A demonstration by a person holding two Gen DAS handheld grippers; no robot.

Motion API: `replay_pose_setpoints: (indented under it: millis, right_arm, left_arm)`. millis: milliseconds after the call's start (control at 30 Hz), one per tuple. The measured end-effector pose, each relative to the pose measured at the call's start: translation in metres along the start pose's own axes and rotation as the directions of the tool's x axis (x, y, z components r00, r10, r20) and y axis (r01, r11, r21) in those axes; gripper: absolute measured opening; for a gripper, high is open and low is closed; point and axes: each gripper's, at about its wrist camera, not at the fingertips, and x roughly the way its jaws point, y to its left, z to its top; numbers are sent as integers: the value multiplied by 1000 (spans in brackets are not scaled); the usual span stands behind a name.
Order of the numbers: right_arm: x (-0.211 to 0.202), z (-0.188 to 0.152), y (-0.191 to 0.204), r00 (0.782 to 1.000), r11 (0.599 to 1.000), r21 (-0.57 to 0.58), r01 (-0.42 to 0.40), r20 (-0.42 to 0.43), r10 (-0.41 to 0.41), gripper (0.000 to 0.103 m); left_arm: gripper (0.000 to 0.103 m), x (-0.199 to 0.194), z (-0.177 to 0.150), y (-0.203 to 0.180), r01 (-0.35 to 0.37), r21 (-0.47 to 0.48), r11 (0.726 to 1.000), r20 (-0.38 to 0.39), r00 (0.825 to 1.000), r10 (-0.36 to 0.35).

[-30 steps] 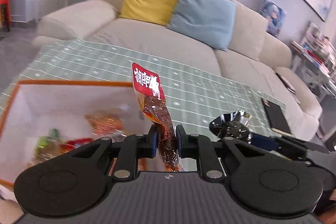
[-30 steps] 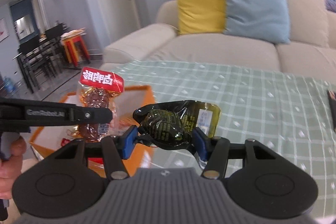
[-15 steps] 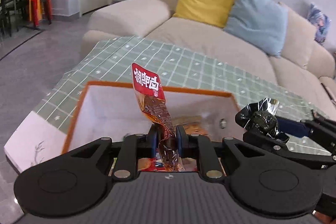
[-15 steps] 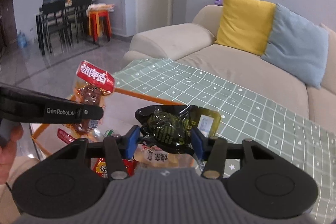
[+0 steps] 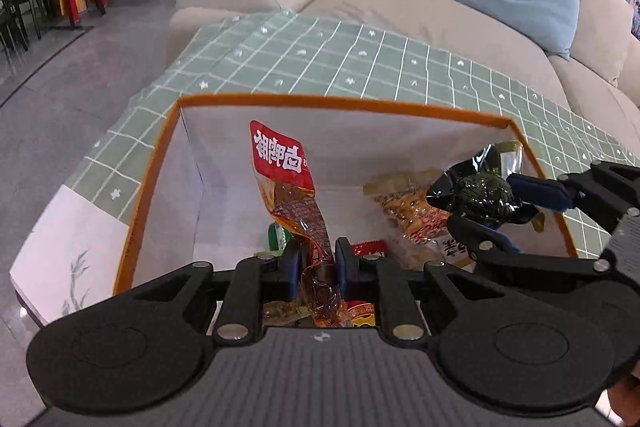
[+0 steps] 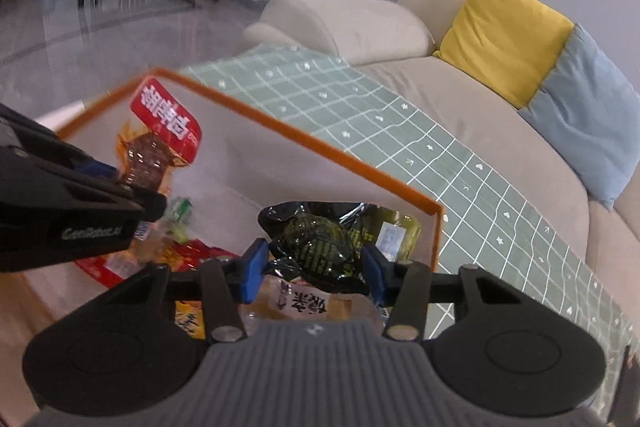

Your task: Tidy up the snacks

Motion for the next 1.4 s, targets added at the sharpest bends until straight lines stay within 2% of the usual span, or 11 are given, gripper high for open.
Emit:
replay_pose_setpoints:
  millis: [67,300,433,500,533,700,833,967,1067,1133,1400]
  right_arm:
    - [9,0,3,1000,1000,-17,6,-19,-7,48]
    - [24,-2,13,998,998,-63,16,-63,-20,47]
    - [22,-1,10,998,998,-58,25,-56,-28,54]
    - [17,-1,7,999,999,-44,16,-45,-18,61]
    - [14,0,6,999,999,-39,14,-40,-16,62]
    - [-5,0,4,1000,1000,-16,5,2,-5,73]
    - [-26,0,-5,999,999,36,-4,37,3,83]
    - [-49,-1,-21,998,995,98,4,64,-10,93]
    - [-70,-6,-35,995,989,145,31,93,-45,97]
    - [-87,-9,-46,992,981,190,40,110,-61,98]
    - [-164,-37,-72,973,937,340,85,173,-151,99]
  left_arm:
    - [20,5,1,3,16,-23,1000,-25,1000,-17]
    - [22,18,8,9,-3,-36,999,-85,996,-1]
    - [27,17,10,9,-86,-10,996,-78,993,85]
    - [27,14,11,11,-94,-18,995,-70,993,93]
    - [31,12,12,12,-99,-20,995,-66,993,97]
    - [54,-6,16,4,-143,26,989,-6,990,144]
    - [69,-35,18,-8,-111,52,992,77,991,107]
    - [75,-67,21,-19,-103,52,993,168,981,93]
    - [81,-96,22,-26,-50,32,998,251,967,41]
    - [84,-113,22,-32,-18,41,999,308,951,4]
    - [94,-178,-3,-76,-26,148,989,522,851,-56]
